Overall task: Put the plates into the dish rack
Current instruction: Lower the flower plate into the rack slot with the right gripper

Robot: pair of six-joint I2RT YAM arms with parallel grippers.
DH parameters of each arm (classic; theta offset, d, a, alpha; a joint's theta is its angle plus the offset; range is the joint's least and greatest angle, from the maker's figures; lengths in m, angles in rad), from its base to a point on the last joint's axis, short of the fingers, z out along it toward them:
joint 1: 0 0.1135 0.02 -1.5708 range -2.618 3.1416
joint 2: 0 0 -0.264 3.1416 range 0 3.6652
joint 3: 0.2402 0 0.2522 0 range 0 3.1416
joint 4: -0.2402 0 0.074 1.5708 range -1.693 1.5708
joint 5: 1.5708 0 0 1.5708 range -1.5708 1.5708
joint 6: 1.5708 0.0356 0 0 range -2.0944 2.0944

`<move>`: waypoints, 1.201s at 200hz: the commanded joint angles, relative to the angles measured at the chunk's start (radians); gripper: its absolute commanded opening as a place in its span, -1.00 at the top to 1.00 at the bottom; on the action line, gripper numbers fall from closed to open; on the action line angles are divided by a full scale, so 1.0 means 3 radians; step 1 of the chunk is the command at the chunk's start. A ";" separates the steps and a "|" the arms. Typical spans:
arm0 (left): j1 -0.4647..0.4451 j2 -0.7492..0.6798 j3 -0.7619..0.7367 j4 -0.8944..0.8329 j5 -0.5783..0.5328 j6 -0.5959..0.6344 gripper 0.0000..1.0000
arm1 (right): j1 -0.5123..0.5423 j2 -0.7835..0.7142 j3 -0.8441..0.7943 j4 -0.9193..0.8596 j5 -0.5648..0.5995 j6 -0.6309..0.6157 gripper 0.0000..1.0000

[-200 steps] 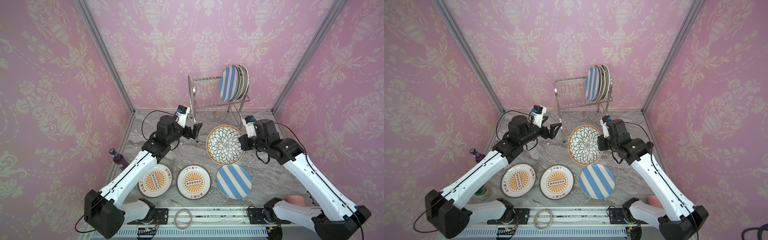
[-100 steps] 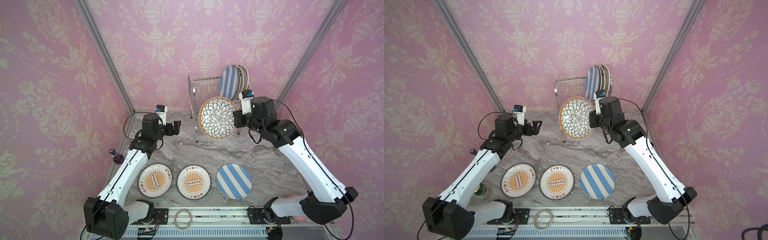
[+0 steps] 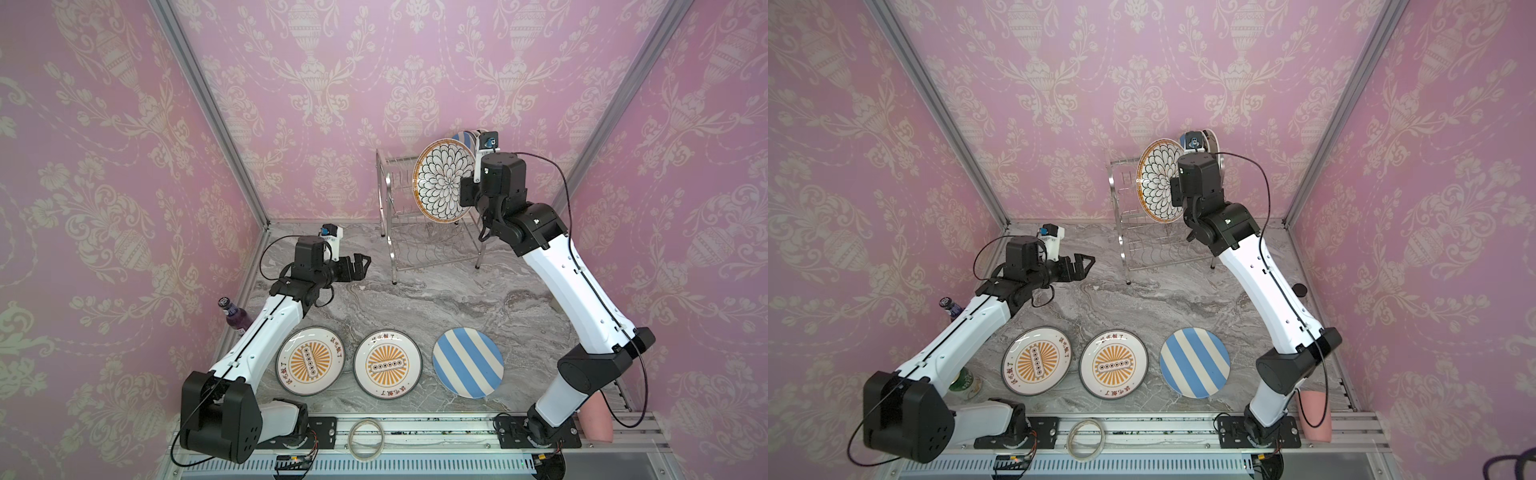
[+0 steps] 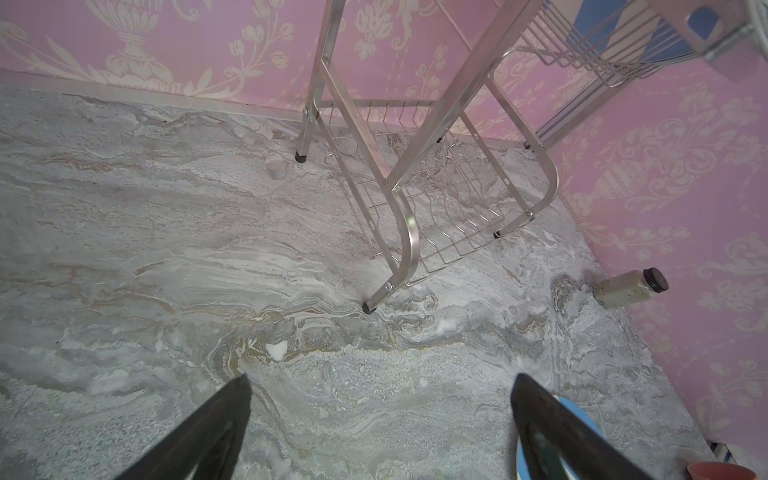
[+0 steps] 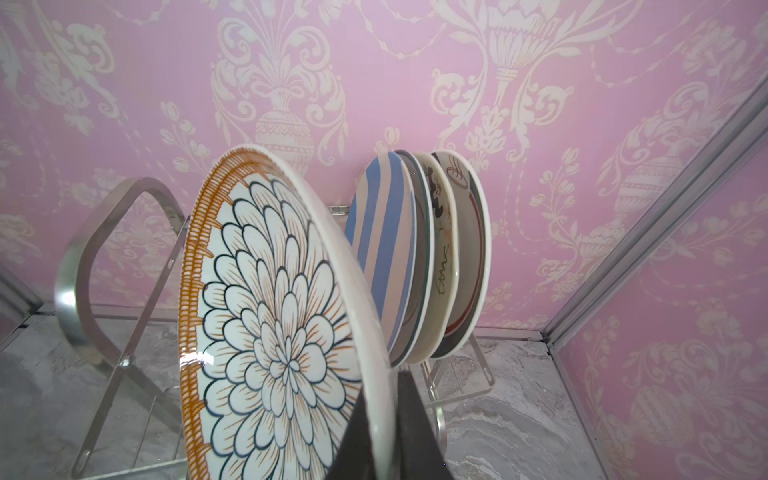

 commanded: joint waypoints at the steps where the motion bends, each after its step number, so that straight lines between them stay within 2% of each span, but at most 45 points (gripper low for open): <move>1: 0.0026 0.0011 -0.0041 0.0093 0.0209 -0.0132 -0.99 | 0.0060 0.0032 0.0180 0.0833 0.0618 -0.0442 1.00; 26: 0.0025 -0.0003 -0.0057 0.0101 0.0294 -0.0159 -0.99 | 0.0101 0.0137 0.0186 0.1323 0.0729 -0.0795 1.00; 58: 0.0032 0.0056 -0.0043 0.0113 0.0367 -0.0177 -0.99 | 0.0140 0.0398 0.0585 0.1404 0.0810 -0.1052 1.00; 96: 0.0032 0.0094 -0.0007 0.0163 0.0490 -0.0153 -0.99 | 0.0284 0.0675 0.0729 0.2143 0.1126 -0.1878 1.00; 120: 0.0031 0.0079 0.0017 0.0124 0.0491 -0.0084 -0.99 | 0.0304 0.0876 0.0858 0.2415 0.1294 -0.2234 1.00; 181: 0.0037 -0.0003 -0.0048 0.0178 0.0542 -0.0035 -0.99 | 0.0286 0.1175 0.1025 0.2649 0.1458 -0.2612 1.00; 240: 0.0040 -0.0067 -0.0008 0.0038 0.0526 0.0082 -0.99 | 0.0252 0.1307 0.0981 0.2674 0.1546 -0.2618 1.00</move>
